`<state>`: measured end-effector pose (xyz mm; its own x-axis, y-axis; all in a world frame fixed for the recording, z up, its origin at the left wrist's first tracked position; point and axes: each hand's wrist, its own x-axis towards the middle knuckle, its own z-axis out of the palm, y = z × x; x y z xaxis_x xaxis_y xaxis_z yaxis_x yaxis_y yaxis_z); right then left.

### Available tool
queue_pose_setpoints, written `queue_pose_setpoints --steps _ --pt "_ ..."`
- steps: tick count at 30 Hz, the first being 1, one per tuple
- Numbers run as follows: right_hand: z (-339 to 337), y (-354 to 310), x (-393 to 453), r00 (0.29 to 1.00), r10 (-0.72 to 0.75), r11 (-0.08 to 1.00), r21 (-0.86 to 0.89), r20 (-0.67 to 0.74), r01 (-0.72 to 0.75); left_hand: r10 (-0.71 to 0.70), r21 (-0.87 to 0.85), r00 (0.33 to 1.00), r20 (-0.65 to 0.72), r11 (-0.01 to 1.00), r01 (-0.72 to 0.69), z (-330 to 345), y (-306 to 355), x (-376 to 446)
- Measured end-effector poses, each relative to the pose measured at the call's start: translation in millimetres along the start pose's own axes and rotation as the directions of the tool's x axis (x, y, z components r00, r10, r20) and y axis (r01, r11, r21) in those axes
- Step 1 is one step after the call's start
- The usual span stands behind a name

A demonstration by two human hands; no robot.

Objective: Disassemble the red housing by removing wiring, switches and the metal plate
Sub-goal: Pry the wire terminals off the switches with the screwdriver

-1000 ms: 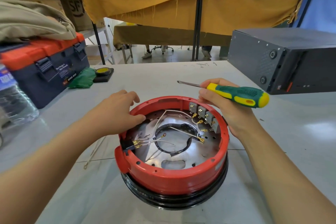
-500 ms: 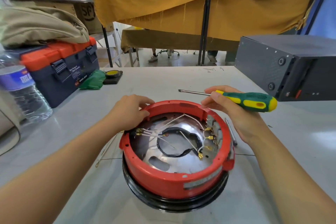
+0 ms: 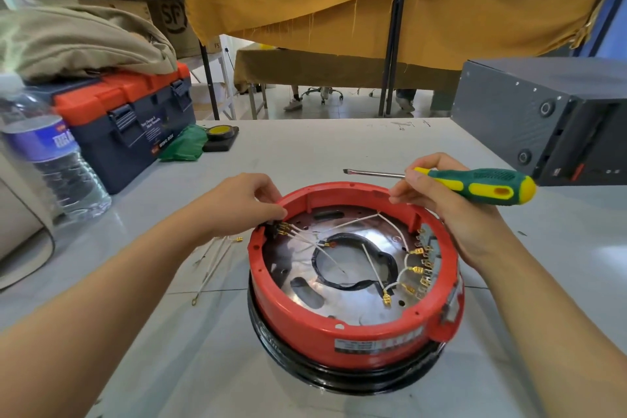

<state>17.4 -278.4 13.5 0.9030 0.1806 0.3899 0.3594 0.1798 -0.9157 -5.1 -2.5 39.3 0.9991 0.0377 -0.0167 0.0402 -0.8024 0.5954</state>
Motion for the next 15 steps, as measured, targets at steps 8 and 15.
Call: queue_pose_setpoints --steps 8,15 --pt "-3 -4 0 1.0 -0.015 1.0 -0.012 0.002 0.015 0.057 -0.049 0.998 -0.034 0.997 -0.058 7 7 8" --pt "-7 -4 5 0.998 -0.024 1.0 0.012 -0.049 0.025 0.135 -0.14 0.99 0.024 0.982 -0.131 20 16 31"
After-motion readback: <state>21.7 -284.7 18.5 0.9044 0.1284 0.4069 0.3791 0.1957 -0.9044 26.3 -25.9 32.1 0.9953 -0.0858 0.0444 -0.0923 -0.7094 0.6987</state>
